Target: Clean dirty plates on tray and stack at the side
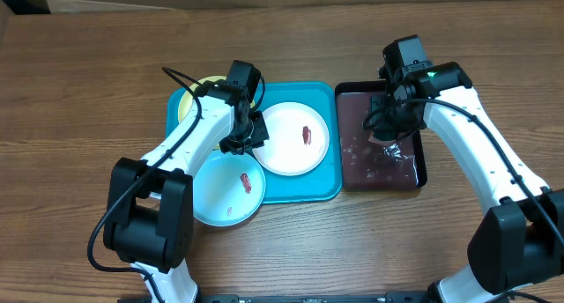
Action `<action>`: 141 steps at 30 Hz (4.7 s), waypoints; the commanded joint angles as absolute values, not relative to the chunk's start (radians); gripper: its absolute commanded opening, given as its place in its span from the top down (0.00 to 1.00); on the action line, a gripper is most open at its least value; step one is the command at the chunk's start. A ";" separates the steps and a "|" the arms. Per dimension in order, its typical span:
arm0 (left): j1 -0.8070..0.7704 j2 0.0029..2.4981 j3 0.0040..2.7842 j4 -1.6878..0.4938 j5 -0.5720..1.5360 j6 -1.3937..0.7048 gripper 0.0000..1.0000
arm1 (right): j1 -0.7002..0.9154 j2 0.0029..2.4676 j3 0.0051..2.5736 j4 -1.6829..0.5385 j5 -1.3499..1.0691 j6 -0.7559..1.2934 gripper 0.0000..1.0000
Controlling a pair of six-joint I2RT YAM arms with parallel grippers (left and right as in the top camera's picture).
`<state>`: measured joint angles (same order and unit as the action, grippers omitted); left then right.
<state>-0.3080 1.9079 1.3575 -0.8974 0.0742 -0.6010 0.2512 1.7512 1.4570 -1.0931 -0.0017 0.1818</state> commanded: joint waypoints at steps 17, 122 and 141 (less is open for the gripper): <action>-0.315 1.910 1.279 -0.799 0.070 -0.618 0.75 | 0.257 1.726 1.478 -1.090 -0.001 0.173 0.94; -0.313 1.909 1.258 -0.691 0.045 -0.659 0.96 | 0.295 1.730 1.490 -1.076 -0.002 0.089 0.96; -0.313 1.909 1.258 -0.700 0.053 -0.659 0.96 | 0.309 1.808 1.662 -1.165 -0.074 0.112 0.96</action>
<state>-0.3080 1.9079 1.2366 -0.6952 0.0555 -0.6376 0.2935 1.8278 1.5097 -1.1553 -0.0166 0.1036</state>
